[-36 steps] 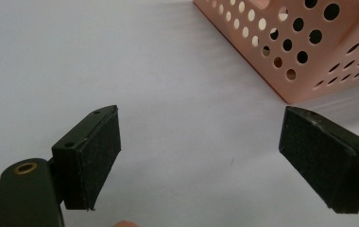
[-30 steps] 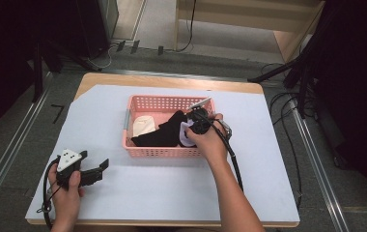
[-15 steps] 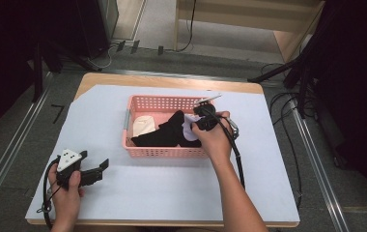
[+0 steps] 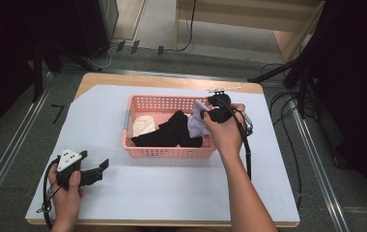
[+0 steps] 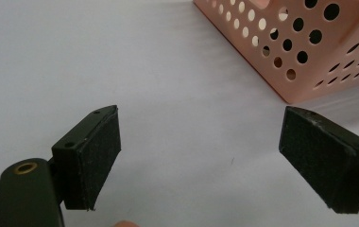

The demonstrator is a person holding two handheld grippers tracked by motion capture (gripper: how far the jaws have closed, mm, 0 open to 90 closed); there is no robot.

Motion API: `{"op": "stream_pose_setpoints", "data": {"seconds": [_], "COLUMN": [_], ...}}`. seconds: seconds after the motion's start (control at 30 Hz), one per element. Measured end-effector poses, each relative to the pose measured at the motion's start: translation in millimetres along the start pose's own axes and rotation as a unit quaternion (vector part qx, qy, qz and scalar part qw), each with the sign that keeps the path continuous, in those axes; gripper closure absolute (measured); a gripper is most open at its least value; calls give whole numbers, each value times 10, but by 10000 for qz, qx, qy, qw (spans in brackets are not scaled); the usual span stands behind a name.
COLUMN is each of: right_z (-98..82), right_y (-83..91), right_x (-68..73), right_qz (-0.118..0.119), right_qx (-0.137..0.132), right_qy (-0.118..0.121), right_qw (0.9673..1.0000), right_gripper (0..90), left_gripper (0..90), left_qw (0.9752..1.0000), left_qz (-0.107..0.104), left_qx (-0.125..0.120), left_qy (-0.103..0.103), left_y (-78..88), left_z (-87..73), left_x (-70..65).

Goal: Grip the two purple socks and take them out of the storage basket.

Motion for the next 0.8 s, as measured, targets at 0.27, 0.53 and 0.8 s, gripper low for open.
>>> {"op": "stream_pose_setpoints", "data": {"seconds": [0.27,0.53,0.8], "right_z": [73,150,101], "right_y": [176,431,484], "right_x": [-175,-402,-610], "right_qz": [-95,-173,-384], "right_qx": [-195,-427,-407], "right_qy": [-143,-327,-429], "right_qw": [9997,9984,9975], "right_gripper": [848,849,848], "left_gripper": [146,147,147], "left_qw": [10000,10000,10000], "left_qz": [4,12,3], "left_qx": [0,-2,14], "left_qy": [-4,-16,-31], "left_y": [-1,-1,2], "left_z": [0,1,-1], "left_x": [0,0,0]}}
Point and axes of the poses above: each handheld gripper's, and its own axes: y roughly backward along the jaws, z roughly out of its top, x roughly to its left, the point moved 7 cm from there along -y, roughly forward along the jaws, and after that the axes turned 4 degrees about -z, right-handed, at the moved point
